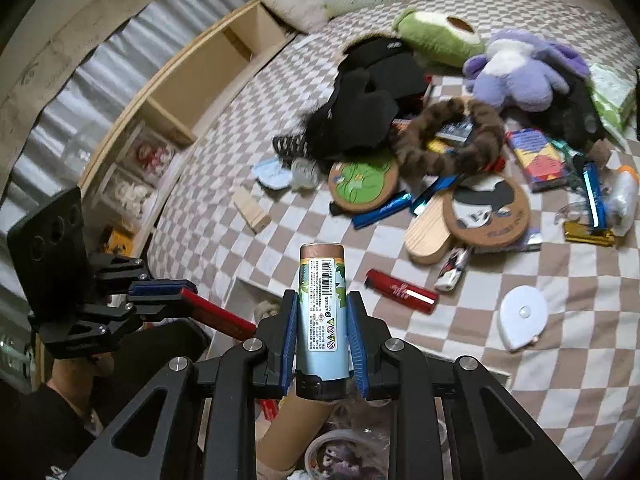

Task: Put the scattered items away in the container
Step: 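Carry the red lighter and green-labelled can over the white box with both tools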

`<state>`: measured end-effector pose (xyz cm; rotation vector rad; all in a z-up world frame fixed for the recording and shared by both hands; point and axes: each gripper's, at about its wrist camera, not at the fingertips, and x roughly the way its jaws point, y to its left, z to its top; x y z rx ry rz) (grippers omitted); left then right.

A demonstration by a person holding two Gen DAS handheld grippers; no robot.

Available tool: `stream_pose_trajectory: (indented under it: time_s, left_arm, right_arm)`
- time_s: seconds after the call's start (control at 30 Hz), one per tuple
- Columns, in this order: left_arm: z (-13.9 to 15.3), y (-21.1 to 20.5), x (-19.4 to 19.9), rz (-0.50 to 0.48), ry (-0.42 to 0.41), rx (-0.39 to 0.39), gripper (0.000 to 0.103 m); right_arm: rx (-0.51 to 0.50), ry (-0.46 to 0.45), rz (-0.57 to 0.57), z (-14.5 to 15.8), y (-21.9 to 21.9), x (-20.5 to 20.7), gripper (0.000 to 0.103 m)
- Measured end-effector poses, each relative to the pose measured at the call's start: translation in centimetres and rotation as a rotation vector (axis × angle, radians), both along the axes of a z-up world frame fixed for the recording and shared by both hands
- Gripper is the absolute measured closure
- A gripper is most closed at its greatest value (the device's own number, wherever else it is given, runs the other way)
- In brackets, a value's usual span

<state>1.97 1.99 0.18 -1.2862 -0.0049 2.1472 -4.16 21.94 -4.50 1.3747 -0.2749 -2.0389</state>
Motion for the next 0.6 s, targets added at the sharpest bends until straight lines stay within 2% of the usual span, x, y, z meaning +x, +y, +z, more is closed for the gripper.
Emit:
stream_pose_trajectory:
  time_s: [0.6]
  left_arm:
    - [-2.7, 2.8, 3.9, -0.184, -0.074, -0.057, 0.093]
  right_arm:
    - [0.036, -0.098, 0.142, -2.9, -4.4, 2.4, 0.078]
